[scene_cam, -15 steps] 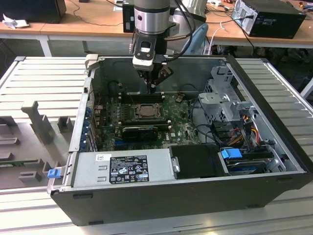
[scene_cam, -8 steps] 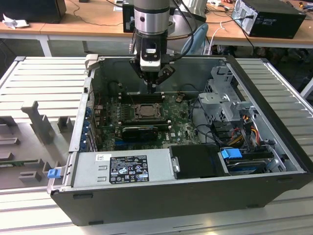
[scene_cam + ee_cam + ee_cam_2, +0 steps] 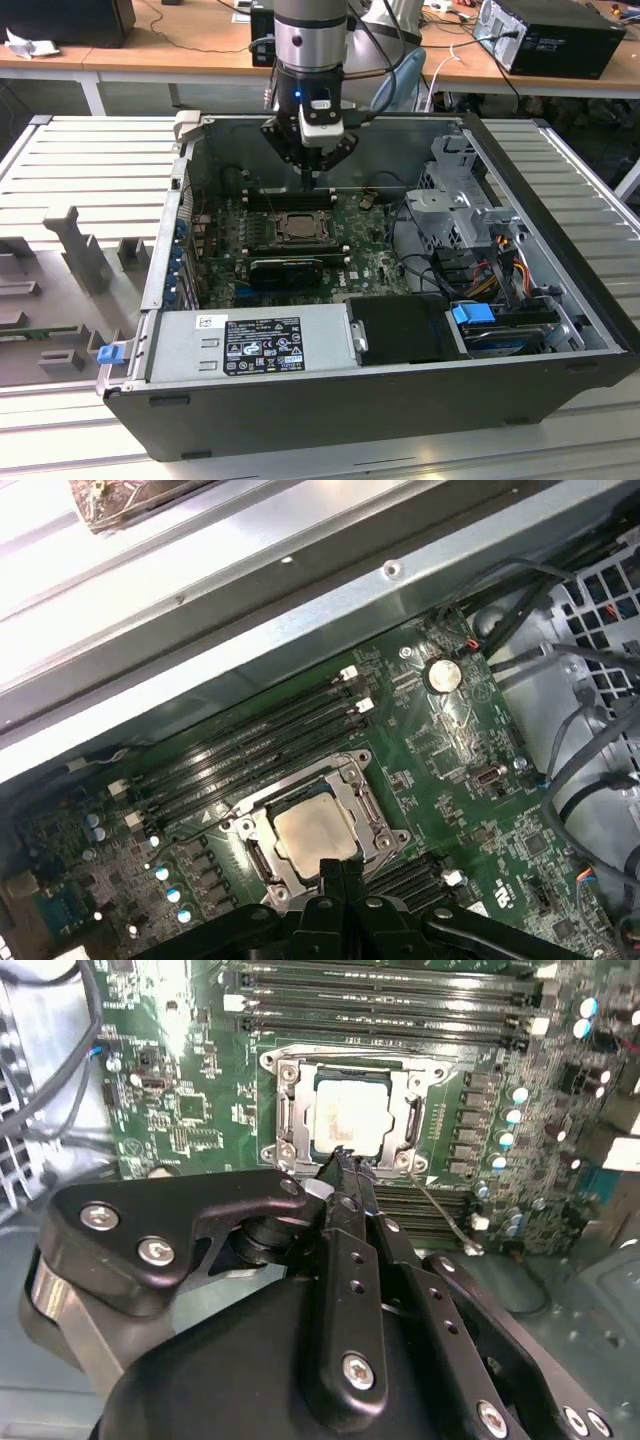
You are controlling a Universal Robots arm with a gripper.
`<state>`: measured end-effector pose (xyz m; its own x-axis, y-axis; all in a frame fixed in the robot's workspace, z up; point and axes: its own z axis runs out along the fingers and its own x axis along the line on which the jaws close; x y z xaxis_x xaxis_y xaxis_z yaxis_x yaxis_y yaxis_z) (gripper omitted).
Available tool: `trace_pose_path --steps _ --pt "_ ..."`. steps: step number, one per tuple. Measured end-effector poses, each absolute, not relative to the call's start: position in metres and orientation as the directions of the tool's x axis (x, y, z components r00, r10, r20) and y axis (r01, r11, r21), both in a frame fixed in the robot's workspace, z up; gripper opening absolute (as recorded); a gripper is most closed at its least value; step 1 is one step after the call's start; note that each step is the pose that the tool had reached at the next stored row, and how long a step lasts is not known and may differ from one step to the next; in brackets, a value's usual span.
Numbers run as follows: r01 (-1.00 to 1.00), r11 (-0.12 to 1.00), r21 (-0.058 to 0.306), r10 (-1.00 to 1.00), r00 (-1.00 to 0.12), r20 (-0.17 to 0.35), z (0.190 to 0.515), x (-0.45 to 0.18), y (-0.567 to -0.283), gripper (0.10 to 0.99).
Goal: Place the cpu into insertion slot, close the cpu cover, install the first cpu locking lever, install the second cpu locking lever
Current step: 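Install the first cpu locking lever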
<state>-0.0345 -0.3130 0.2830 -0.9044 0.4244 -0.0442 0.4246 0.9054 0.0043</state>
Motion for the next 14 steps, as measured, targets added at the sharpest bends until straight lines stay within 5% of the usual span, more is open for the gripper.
trace_pose_path --steps 14 --pt "0.164 0.987 0.004 0.164 -0.986 -0.044 0.2828 -0.0345 -0.313 0.106"
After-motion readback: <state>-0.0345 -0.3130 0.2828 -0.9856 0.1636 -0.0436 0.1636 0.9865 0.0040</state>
